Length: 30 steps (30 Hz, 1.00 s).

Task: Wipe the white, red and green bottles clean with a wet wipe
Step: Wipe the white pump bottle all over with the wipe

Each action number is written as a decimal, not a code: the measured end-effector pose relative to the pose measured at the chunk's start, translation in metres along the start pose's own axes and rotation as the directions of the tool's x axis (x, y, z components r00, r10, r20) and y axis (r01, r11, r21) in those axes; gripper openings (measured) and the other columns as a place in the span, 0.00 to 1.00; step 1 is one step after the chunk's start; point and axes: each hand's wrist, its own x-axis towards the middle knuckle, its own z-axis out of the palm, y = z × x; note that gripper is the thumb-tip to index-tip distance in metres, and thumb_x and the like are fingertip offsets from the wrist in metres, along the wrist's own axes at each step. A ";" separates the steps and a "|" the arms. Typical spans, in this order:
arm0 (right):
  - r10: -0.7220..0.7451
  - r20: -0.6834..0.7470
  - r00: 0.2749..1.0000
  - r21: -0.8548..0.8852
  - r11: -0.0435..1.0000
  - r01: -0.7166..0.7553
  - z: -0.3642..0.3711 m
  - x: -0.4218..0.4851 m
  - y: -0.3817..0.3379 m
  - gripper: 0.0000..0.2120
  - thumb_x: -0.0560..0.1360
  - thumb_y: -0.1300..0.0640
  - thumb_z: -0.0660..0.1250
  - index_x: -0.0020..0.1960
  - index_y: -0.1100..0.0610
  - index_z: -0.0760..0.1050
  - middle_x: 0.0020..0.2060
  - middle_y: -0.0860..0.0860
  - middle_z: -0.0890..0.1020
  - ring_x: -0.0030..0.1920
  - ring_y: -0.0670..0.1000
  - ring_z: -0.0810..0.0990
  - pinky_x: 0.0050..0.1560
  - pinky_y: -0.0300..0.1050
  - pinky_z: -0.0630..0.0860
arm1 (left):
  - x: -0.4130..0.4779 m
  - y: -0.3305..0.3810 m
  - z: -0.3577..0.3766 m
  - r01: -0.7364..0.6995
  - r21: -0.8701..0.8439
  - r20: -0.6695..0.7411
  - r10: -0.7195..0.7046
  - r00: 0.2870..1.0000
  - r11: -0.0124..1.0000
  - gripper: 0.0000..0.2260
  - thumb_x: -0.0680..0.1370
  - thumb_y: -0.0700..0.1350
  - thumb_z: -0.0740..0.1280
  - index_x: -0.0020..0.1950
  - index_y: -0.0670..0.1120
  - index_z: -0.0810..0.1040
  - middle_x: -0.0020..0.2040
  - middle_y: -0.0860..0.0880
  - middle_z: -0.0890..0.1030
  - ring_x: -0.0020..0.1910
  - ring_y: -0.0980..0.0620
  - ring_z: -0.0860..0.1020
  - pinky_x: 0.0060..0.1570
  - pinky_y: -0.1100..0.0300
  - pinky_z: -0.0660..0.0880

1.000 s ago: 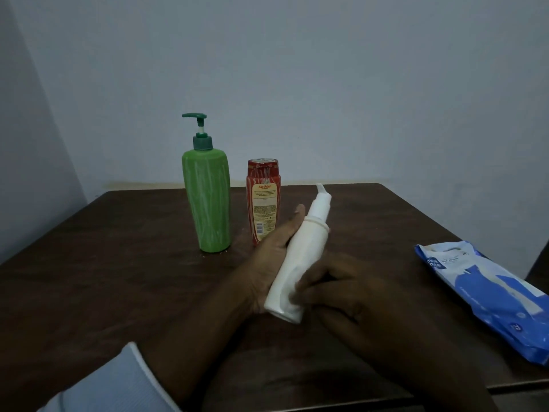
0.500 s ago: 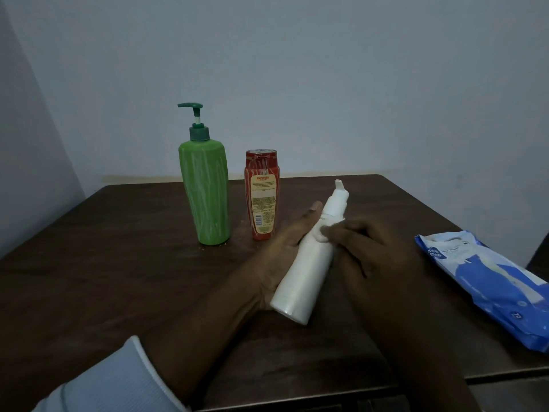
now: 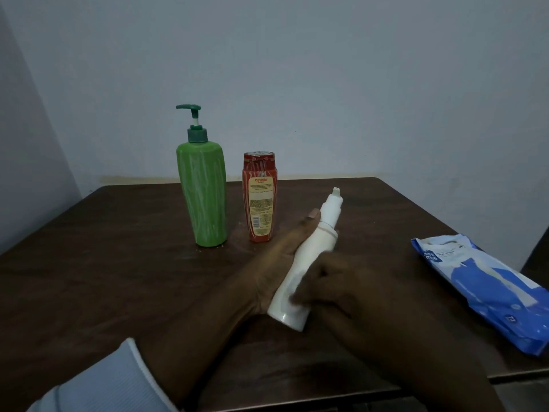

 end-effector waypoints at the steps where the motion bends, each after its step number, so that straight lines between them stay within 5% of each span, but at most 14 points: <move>1: -0.029 0.093 0.995 0.023 0.999 0.027 -0.003 -0.002 0.001 0.15 0.71 0.49 0.57 0.49 0.44 0.82 0.46 0.41 0.80 0.52 0.40 0.74 0.49 0.22 0.68 | 0.000 0.000 0.001 -0.008 -0.002 0.001 0.008 1.000 1.000 0.27 0.74 0.64 0.71 0.60 0.43 0.81 0.41 0.46 0.80 0.37 0.51 0.79 0.40 0.57 0.76; 4: -0.052 0.127 0.991 0.139 0.990 0.034 -0.018 -0.008 0.006 0.12 0.72 0.47 0.61 0.53 0.40 0.79 0.50 0.34 0.79 0.54 0.30 0.74 0.53 0.19 0.65 | 0.001 0.000 0.000 -0.072 -0.032 0.017 0.073 0.997 0.997 0.27 0.73 0.67 0.71 0.56 0.44 0.84 0.43 0.46 0.81 0.38 0.52 0.79 0.41 0.58 0.77; 7: 0.020 -0.182 0.983 0.301 0.953 0.036 -0.031 -0.013 0.010 0.10 0.72 0.56 0.67 0.50 0.45 0.81 0.50 0.39 0.81 0.51 0.39 0.80 0.50 0.29 0.75 | -0.003 0.003 0.003 -0.130 -0.059 0.044 0.133 0.990 0.990 0.32 0.68 0.68 0.75 0.59 0.44 0.80 0.43 0.45 0.81 0.39 0.50 0.81 0.41 0.55 0.80; 10: 0.116 -0.398 0.910 0.302 0.953 0.011 -0.035 -0.014 0.015 0.08 0.72 0.61 0.70 0.49 0.52 0.82 0.47 0.44 0.83 0.49 0.44 0.82 0.47 0.37 0.78 | -0.005 0.003 0.008 -0.281 0.143 -0.058 0.292 0.955 0.949 0.25 0.70 0.59 0.77 0.61 0.49 0.77 0.45 0.49 0.85 0.43 0.51 0.84 0.45 0.52 0.80; 13: 0.158 -0.464 0.872 0.188 0.979 -0.078 -0.037 -0.013 0.018 0.09 0.72 0.59 0.69 0.50 0.49 0.82 0.47 0.40 0.82 0.50 0.40 0.81 0.48 0.34 0.77 | -0.006 0.003 0.009 -0.359 0.317 -0.139 0.418 0.898 0.878 0.20 0.69 0.48 0.75 0.60 0.53 0.76 0.45 0.55 0.86 0.47 0.54 0.84 0.47 0.56 0.79; 17: 0.257 -0.584 0.770 0.175 0.966 -0.189 -0.034 -0.015 0.017 0.09 0.73 0.61 0.68 0.51 0.52 0.81 0.48 0.44 0.82 0.51 0.40 0.79 0.52 0.29 0.73 | -0.011 0.003 -0.002 -0.404 0.652 -0.054 0.571 0.819 0.641 0.20 0.70 0.40 0.77 0.57 0.53 0.76 0.49 0.51 0.83 0.48 0.53 0.83 0.47 0.59 0.81; 21: 0.240 -0.745 0.623 0.109 0.964 -0.242 -0.029 -0.014 0.012 0.09 0.75 0.64 0.69 0.54 0.55 0.79 0.50 0.49 0.81 0.53 0.40 0.78 0.54 0.31 0.72 | -0.015 0.005 0.000 -0.448 0.762 0.037 0.660 0.750 0.467 0.21 0.70 0.36 0.77 0.55 0.53 0.75 0.45 0.55 0.80 0.43 0.60 0.79 0.43 0.68 0.75; 26: -0.011 -0.683 0.730 -0.121 0.988 -0.097 -0.015 -0.005 -0.004 0.11 0.75 0.63 0.64 0.55 0.59 0.81 0.53 0.52 0.80 0.55 0.48 0.78 0.58 0.36 0.69 | -0.010 0.002 -0.004 -0.482 0.786 0.077 0.713 0.697 0.386 0.18 0.69 0.42 0.77 0.54 0.53 0.76 0.48 0.51 0.82 0.46 0.51 0.82 0.45 0.53 0.80; 30: 0.009 -0.650 0.760 -0.136 0.982 -0.129 -0.005 -0.003 -0.006 0.13 0.72 0.66 0.67 0.55 0.59 0.81 0.51 0.51 0.80 0.52 0.47 0.76 0.56 0.34 0.69 | -0.012 0.002 -0.002 -0.492 0.781 0.068 0.730 0.680 0.385 0.17 0.70 0.39 0.78 0.53 0.51 0.77 0.47 0.50 0.83 0.45 0.51 0.82 0.43 0.54 0.80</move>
